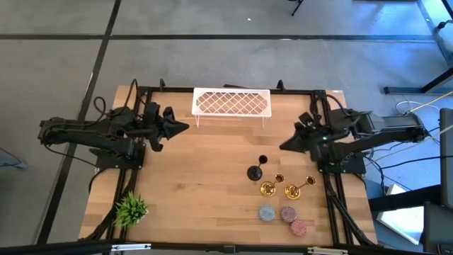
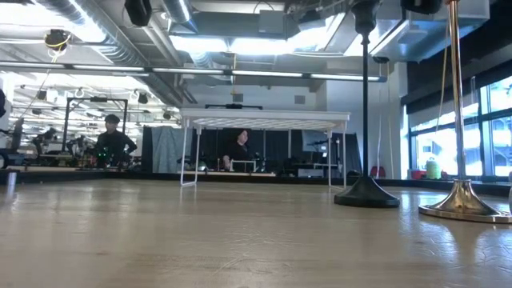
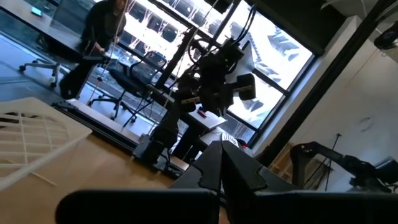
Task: Pick & Place candle stick holders
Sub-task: Put the black candle holder on the shelf
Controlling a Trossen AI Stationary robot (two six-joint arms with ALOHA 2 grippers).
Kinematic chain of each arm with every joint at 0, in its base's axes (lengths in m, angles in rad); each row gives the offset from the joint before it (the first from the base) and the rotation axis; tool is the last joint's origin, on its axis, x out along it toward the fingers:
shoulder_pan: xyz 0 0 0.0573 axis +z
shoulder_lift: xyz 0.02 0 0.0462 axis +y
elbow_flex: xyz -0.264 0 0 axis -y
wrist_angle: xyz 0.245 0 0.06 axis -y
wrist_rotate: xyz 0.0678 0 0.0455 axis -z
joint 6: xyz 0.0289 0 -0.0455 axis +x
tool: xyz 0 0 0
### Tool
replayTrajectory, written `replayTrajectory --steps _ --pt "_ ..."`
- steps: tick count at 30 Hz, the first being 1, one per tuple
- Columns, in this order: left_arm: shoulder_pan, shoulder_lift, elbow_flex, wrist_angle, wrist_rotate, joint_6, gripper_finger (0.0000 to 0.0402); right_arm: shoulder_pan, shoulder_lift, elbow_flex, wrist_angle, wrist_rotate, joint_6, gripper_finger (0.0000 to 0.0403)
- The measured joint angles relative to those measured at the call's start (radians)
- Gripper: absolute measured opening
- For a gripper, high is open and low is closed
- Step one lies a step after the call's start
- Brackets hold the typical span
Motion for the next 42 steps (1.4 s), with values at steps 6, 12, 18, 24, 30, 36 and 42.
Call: replayTrajectory --steps 6,12,18,24,30,36,42 --pt "-0.001 0.01 0.0 0.0 -0.016 0.0 0.0004 -0.012 0.081 0.0 0.065 0.149 0.077 0.0029" --pt "-0.001 0.011 0.0 0.0 -0.01 -0.015 0.0004 -0.044 0.114 0.009 0.193 0.051 0.012 0.0033" --pt "-0.003 0.011 0.0 0.0 0.007 -0.026 0.0004 -0.02 0.118 0.115 0.001 0.061 -0.132 0.0083" --pt "-0.003 0.011 0.0 -0.004 0.019 -0.043 0.0004 0.033 0.12 0.364 -0.571 0.151 -0.112 0.0166" --pt "-0.031 0.011 0.0 -0.004 0.016 -0.042 0.0004 0.146 0.121 0.553 -1.068 0.095 0.185 0.0195" --pt "-0.049 0.021 0.0 -0.006 -0.008 -0.036 0.0004 0.3 0.116 0.517 -1.152 -0.054 0.426 0.0185" --pt "-0.049 0.054 0.0 -0.002 -0.01 -0.036 0.0004 0.447 0.131 0.449 -1.157 -0.136 0.605 0.0173"
